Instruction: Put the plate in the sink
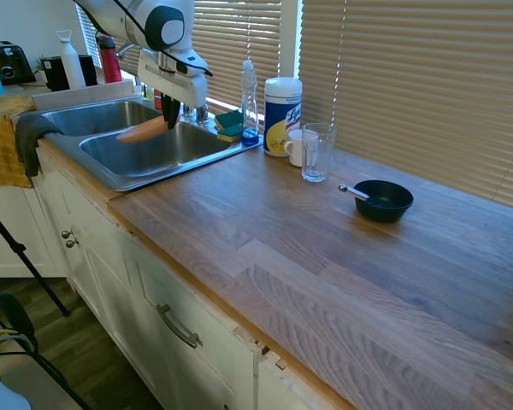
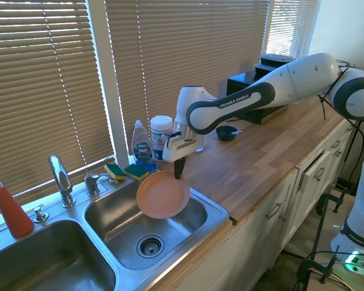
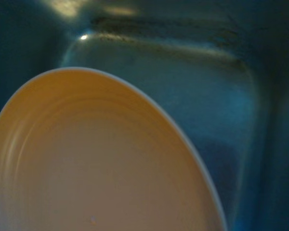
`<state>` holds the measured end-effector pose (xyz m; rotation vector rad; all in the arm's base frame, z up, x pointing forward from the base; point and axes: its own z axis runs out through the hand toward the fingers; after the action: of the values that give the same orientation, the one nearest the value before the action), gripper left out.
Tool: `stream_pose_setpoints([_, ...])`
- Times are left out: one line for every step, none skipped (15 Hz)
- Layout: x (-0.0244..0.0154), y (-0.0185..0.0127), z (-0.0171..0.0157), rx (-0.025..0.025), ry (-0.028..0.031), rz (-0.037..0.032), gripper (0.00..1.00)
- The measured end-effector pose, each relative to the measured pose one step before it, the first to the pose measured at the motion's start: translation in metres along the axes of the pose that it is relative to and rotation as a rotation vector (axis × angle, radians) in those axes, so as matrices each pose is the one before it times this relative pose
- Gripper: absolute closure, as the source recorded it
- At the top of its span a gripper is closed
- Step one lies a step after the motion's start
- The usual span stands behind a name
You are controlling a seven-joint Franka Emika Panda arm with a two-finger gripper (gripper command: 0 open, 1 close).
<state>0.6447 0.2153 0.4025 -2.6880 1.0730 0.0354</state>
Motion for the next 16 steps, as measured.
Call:
stream_pose_setpoints([-0.00431, -0.01486, 0.0155, -0.0186, 0.00206, -0.00038, 1.0])
stream_pose_setpoints([-0.00315, -0.01351, 0.01984, -0.02139, -0.00084, 0.00048, 1.0])
stream_pose_setpoints([-0.00029, -0.0106, 0.0192, -0.01721, -0.00228, 0.0028, 1.0])
stream_pose_setpoints([0.0012, -0.00831, 0.01742, -0.01929, -0.00316, 0.00646, 1.0])
stream_pose_setpoints([0.00263, -0.00728, 0.01647, -0.01595, -0.00409, 0.00879, 1.0])
stream_pose_setpoints([0.00329, -0.00469, 0.01471, -0.01437, -0.0032, 0.01078, 1.0])
stream_pose_setpoints([0.0033, -0.00306, 0.01276, -0.01848, -0.00179, 0.01237, 1.0])
stream_pose_setpoints([0.00389, -0.00208, 0.01089, -0.01909, 0.00065, 0.01052, 0.0])
stream_pose_setpoints([0.00333, -0.00113, 0.00864, -0.02124, 0.00373, 0.00934, 0.0])
stream_pose_setpoints([0.00253, -0.00099, 0.00615, -0.01526, 0.00381, 0.00617, 0.0])
stream_pose_setpoints([0.00131, -0.00112, 0.00285, -0.0089, 0.00169, 0.00195, 0.0])
stream_pose_setpoints([0.00106, -0.00113, -0.00041, -0.00376, 0.00249, 0.00052, 0.0])
stream_pose_setpoints([0.00069, -0.00089, -0.00242, -0.00091, 0.00101, 0.00067, 0.0])
stream_pose_setpoints([0.00061, -0.0003, -0.00243, -0.00117, 0.0005, 0.0011, 0.0])
stream_pose_setpoints([0.00086, 0.00044, -0.00204, -0.00575, -0.00093, 0.00122, 0.0])
stream_pose_setpoints([0.00047, 0.00041, -0.00155, -0.00583, -0.00069, 0.00022, 0.0])
